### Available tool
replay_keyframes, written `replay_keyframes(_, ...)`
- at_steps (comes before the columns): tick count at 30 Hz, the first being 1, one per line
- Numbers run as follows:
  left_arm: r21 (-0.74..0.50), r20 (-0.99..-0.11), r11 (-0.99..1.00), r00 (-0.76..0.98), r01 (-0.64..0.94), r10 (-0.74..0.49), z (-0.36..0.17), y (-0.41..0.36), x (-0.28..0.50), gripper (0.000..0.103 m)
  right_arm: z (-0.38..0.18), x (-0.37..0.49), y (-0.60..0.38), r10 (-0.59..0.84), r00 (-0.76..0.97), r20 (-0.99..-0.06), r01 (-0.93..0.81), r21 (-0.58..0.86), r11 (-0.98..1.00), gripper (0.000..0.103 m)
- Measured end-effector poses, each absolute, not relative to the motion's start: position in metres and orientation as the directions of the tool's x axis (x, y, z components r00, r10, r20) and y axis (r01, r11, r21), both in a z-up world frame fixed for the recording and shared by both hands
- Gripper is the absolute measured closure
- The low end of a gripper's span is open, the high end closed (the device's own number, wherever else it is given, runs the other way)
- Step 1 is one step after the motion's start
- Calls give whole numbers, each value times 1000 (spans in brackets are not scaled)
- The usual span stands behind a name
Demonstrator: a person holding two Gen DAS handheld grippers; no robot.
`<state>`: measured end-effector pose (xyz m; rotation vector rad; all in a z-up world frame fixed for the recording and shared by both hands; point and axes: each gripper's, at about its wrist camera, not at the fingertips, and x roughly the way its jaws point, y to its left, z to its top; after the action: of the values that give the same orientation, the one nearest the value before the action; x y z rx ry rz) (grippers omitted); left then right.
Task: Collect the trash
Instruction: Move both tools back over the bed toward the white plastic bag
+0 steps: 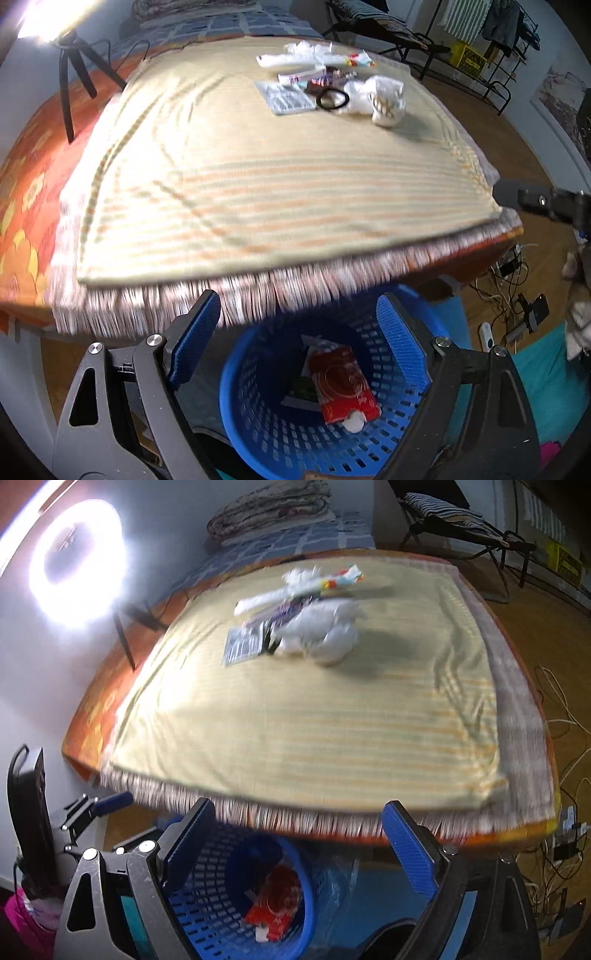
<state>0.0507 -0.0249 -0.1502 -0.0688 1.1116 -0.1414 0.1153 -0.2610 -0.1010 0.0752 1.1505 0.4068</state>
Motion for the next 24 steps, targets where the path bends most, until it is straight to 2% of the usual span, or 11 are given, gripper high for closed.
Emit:
replay_keyframes(16,-132,-834,989,533,59,-143,-106,-12,160,14,-95,225,-271,424,396,-814,-189,380,906,10)
replay_keyframes(20,-162,-836,986,527,35,-156,-106,-6,192,24,-104,246,-272,447,386,-807,-168,414,894,11)
replay_keyframes(24,-165,-840,986,519,34,-159,-112,-7,219,26,-120,263,-271,466,360,-808,-144,445,884,13)
